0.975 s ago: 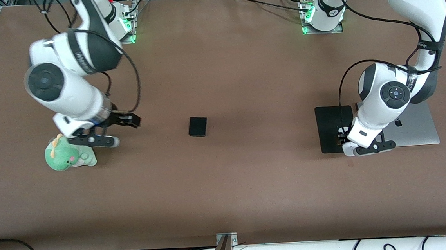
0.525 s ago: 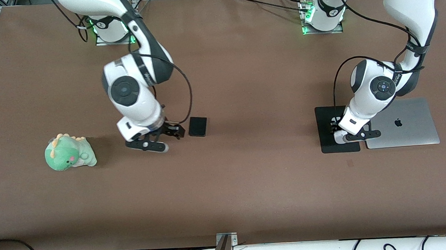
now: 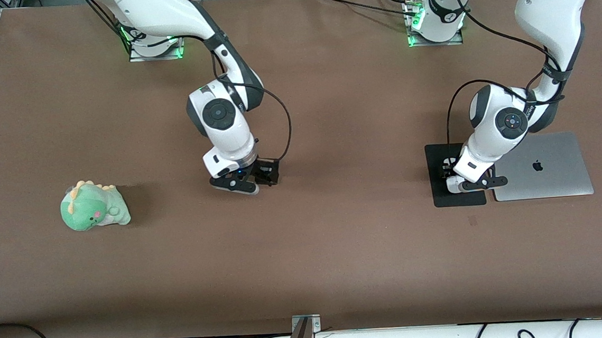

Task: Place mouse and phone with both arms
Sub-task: 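Lower the mouse onto the pad while the right gripper grasps the phone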

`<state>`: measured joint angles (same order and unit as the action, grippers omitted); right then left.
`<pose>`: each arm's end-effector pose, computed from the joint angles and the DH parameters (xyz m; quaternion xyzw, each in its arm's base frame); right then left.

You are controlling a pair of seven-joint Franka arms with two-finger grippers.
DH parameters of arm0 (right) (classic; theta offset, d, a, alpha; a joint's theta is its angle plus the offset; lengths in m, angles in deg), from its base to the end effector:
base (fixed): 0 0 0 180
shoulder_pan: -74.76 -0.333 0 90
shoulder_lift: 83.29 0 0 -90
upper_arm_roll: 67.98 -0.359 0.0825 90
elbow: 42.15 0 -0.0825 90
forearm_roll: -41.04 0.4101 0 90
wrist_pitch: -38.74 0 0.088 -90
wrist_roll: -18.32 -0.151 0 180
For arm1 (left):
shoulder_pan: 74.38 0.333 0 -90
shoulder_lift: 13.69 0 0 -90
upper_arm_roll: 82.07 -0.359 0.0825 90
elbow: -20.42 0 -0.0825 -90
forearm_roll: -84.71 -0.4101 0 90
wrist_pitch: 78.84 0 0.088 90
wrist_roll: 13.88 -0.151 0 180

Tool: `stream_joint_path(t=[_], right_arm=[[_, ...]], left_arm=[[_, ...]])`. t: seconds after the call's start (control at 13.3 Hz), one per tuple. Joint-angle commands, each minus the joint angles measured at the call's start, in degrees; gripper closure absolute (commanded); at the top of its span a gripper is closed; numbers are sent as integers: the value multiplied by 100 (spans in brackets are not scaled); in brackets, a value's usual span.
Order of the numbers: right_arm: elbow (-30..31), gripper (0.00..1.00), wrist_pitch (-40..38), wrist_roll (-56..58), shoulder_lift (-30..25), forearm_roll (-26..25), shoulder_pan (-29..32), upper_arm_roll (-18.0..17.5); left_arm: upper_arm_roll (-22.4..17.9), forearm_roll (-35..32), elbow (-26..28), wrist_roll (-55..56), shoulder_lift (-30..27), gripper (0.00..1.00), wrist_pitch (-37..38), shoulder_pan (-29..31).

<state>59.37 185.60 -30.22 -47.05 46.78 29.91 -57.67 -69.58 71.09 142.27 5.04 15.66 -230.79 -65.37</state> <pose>0.5928 0.4218 0.1968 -0.9864 0.1392 -0.0776 0.0413 0.6084 -0.0422 0.1434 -0.9988 -0.0449 -0.0175 0.0010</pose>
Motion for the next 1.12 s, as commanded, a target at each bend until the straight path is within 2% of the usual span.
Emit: stream_joint_path(t=[0.0,0.07,0.15,0.3,0.45,0.67,0.9,0.97,1.05], right_arm=[[210,0,570,-252,163,59,-234,77],[263,0,589,-261,190,59,-270,86],[316,0,650,-253,190,59,-287,86],[412,0,720,-252,190,50,-314,86],[448,0,738,-252,207,50,-401,95],[492,0,747,-226,286,-11,-498,103],[527,0,747,-156,357,-116,-569,112],[527,7,747,-156,366,-187,-569,104],[527,20,738,-138,375,-213,-577,103]], left_arm=[[86,-177,23,-38,-35,28,-71,118],[86,-177,15,-29,-79,11,-54,127],[86,-177,-3,-38,-131,0,-36,127],[69,-177,-47,-64,-385,0,-18,127],[42,-168,-195,-589,-719,0,182,283],[113,-63,-818,-1047,-1141,0,1479,478],[104,612,-1688,-1627,-1589,0,3036,557],[104,701,-1891,-1698,-1730,0,3397,627],[104,737,-2075,-1699,-1871,0,3696,645]])
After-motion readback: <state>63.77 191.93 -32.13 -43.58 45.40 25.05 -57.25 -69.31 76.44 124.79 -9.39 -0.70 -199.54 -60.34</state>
